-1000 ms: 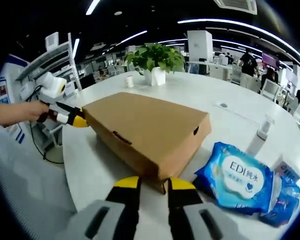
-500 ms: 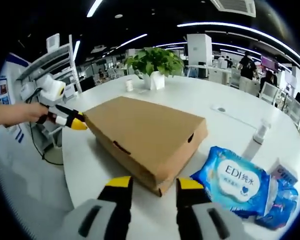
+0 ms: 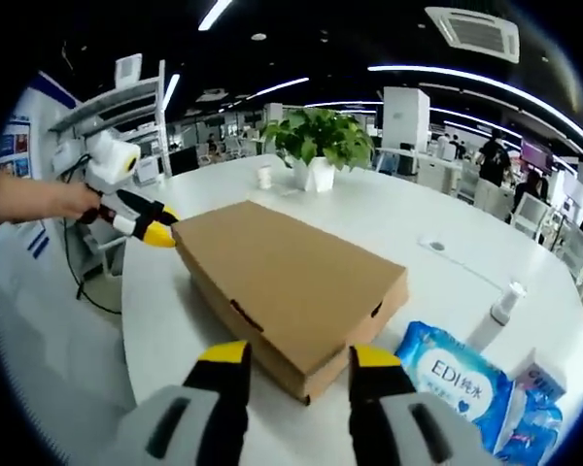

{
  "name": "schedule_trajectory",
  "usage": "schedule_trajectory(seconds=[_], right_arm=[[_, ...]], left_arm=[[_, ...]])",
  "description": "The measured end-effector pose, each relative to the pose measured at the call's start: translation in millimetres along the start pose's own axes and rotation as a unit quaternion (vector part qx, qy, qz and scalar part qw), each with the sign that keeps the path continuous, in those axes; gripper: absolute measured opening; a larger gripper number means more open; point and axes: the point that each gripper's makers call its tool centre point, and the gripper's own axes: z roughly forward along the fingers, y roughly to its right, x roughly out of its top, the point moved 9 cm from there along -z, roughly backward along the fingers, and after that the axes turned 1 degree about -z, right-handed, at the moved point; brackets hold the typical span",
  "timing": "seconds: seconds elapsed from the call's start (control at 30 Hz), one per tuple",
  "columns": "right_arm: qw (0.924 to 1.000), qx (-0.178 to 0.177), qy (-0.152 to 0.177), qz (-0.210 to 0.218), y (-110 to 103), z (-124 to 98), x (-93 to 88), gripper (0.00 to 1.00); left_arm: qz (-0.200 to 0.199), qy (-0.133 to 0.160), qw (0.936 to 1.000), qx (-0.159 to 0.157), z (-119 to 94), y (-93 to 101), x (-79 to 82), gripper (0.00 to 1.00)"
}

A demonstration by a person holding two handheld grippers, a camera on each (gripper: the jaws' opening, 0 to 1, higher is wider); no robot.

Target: Operate the shoe box by opening the lid, removing the specified soft item, and placing it in the target area until the item is outside and the box remains undamaged.

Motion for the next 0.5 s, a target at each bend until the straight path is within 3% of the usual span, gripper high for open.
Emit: schedule_trajectory(seconds=[0.17,0.5], right_arm=[[0.9999,-0.010,-0.002,0.003,0.2,1.4,-1.3,0.32],[0.9998,-0.015,-0.010,0.000,-1.9,5.9,-7.5,0.32]], left_arm=[[-0.003,0.007,1.0000,0.000,-0.3,0.9,-0.8,0.36],[-0.001,-0.002,1.0000,0.001,5.9,0.7,-5.9,0.35]])
